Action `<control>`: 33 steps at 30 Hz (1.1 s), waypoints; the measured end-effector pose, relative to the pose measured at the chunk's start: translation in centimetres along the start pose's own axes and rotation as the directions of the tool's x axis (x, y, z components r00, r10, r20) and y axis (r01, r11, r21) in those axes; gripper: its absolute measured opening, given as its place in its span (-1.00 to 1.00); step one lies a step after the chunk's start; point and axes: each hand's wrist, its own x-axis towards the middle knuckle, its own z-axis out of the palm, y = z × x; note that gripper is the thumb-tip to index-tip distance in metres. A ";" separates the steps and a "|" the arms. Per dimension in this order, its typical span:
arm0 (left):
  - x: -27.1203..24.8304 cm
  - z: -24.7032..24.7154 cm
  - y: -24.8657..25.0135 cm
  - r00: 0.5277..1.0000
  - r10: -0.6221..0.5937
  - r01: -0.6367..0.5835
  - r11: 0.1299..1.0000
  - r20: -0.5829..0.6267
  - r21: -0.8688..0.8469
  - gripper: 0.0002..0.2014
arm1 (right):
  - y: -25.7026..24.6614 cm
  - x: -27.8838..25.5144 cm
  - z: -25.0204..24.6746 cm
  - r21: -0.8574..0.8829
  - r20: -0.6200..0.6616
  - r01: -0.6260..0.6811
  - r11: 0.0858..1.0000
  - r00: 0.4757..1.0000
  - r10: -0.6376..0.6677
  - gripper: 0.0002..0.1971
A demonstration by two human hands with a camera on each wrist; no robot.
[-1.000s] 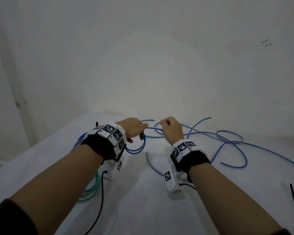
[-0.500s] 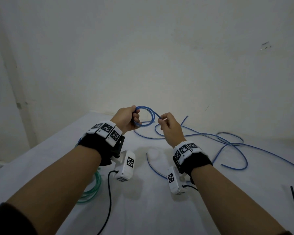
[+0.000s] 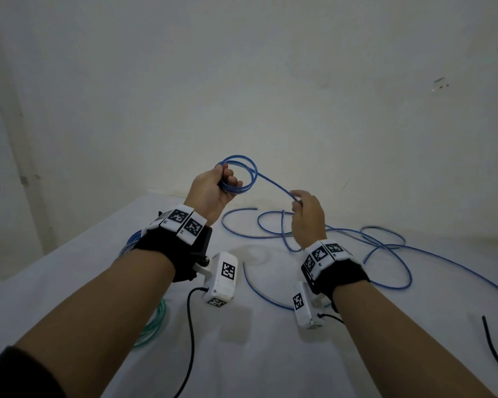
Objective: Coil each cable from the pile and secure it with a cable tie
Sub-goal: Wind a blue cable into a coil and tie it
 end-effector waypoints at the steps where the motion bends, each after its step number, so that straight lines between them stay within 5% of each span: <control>1: 0.1 0.1 -0.1 1.000 0.005 -0.005 1.000 -0.006 0.000 -0.73 | -0.3 0.3 -0.4 0.051 -0.054 -0.025 0.998 0.998 0.028 -0.79; 4: 0.2 0.2 -0.1 1.000 0.021 -0.020 1.000 -0.019 0.007 -0.75 | -0.7 1.3 -1.7 0.036 -0.134 -0.058 0.998 0.989 0.062 -0.90; 10: 0.9 0.5 0.3 0.986 0.147 -0.152 0.987 -0.079 -0.057 -0.70 | 0.0 1.2 -2.9 -0.185 -0.053 -0.060 0.981 0.997 0.051 -0.82; 17: 1.5 1.2 -1.9 0.931 0.365 -0.343 0.892 -0.022 0.294 -0.79 | -0.7 0.0 -1.0 -0.156 0.174 -0.017 0.988 0.984 0.045 -0.79; 21: 1.2 1.1 -3.4 0.864 0.456 -0.482 0.631 0.211 0.608 -0.94 | -1.7 -1.0 -0.7 -0.097 0.383 0.064 0.993 0.923 -0.022 -0.77; 26: 0.4 -0.9 -4.4 0.887 0.089 -0.460 0.071 0.453 0.885 -0.94 | -2.7 -1.0 -1.3 -0.015 0.480 0.096 0.995 0.874 -0.078 -0.77; 29: 0.4 -1.9 -4.7 0.892 -0.093 -0.446 -0.023 0.443 0.895 -0.93 | -2.4 -0.8 -1.5 -0.047 0.469 0.144 0.988 0.877 -0.105 -0.90; 33: -0.1 -1.9 -4.5 0.902 -0.170 -0.414 -0.073 0.398 0.907 -0.73 | -1.9 -0.8 -1.8 -0.149 0.431 0.323 0.935 0.872 -0.232 -0.92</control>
